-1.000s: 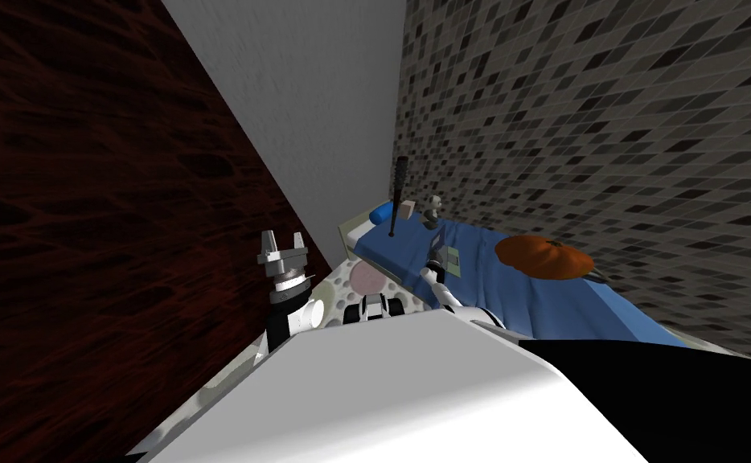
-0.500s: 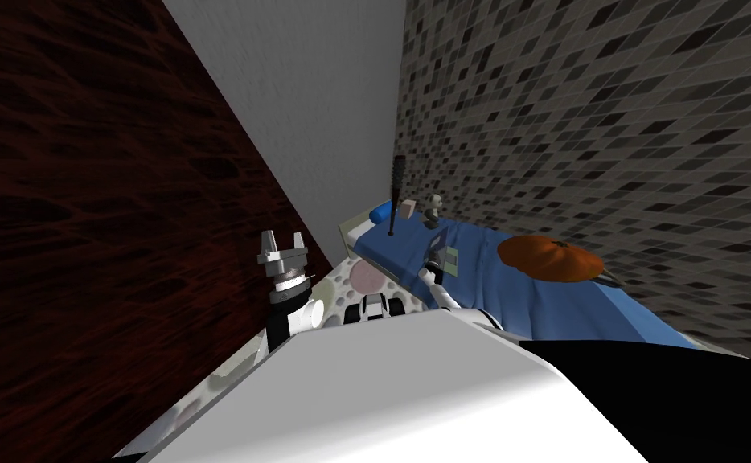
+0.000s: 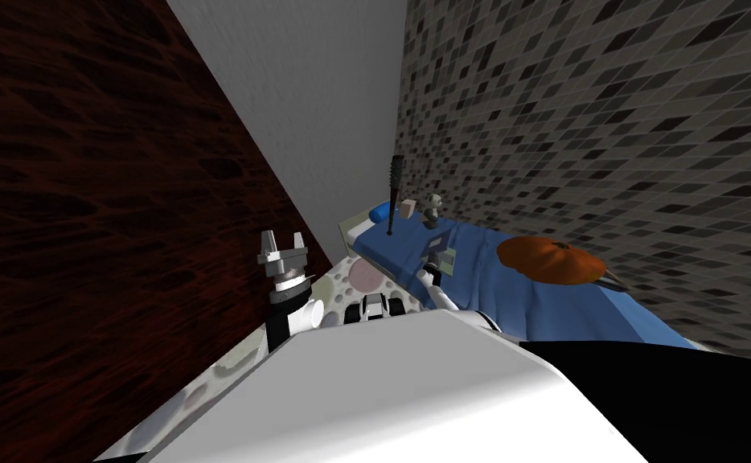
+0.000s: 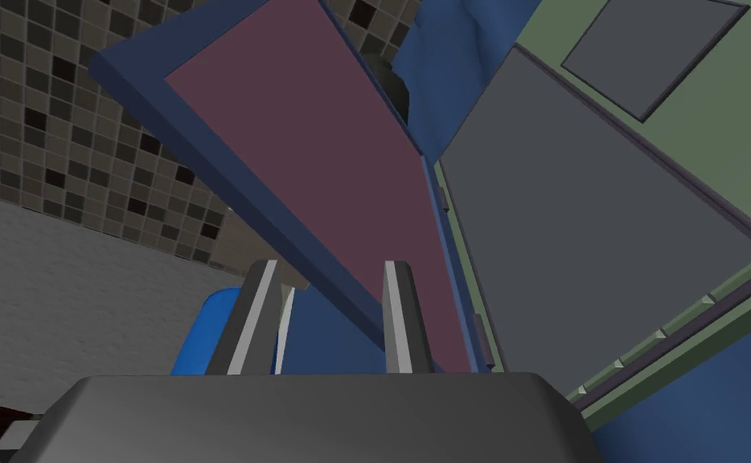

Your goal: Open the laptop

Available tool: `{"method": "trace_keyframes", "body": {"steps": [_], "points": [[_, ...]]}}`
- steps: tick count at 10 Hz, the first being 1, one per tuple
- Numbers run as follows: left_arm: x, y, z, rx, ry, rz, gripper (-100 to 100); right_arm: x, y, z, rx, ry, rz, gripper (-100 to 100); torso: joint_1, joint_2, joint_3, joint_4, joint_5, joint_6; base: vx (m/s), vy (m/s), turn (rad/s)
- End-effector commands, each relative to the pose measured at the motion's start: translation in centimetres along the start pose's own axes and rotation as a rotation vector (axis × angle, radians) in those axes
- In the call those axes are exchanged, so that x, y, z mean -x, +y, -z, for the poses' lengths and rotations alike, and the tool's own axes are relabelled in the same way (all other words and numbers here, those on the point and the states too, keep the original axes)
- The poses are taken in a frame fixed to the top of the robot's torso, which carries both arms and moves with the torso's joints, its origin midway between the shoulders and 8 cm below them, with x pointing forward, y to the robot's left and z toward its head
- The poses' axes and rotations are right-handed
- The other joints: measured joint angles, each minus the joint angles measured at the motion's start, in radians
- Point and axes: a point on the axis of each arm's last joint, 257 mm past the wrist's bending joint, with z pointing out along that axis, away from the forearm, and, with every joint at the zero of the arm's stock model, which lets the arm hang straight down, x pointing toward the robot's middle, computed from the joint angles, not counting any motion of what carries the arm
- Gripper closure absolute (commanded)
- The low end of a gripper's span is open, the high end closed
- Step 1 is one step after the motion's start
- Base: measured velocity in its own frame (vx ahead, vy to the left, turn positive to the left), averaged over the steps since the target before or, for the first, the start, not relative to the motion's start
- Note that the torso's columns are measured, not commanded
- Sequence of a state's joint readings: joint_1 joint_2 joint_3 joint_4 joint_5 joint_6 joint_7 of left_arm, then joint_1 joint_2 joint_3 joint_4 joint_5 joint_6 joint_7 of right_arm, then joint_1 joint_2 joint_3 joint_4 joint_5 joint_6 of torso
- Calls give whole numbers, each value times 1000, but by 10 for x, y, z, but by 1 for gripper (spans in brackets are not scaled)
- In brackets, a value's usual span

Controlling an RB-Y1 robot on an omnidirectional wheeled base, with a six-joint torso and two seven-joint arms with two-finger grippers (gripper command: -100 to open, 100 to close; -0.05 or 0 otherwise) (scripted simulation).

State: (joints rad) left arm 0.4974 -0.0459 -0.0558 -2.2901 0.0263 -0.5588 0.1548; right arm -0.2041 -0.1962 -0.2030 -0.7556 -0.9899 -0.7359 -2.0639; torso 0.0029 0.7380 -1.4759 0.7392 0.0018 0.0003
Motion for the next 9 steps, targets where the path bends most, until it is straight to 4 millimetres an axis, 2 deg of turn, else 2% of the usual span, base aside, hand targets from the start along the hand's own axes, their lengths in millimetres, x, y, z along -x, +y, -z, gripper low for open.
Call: {"method": "trace_keyframes", "body": {"steps": [1,9], "points": [[0,0,0,0,0,0,0,-6,11,11,6,18,-65,100,1,-1,-1,-1,0,-2,-9,-69,100],[0,0,0,0,0,0,0,-17,32,35,13,58,-251,100,0,3,1,1,0,-1,-5,-50,55]]}}
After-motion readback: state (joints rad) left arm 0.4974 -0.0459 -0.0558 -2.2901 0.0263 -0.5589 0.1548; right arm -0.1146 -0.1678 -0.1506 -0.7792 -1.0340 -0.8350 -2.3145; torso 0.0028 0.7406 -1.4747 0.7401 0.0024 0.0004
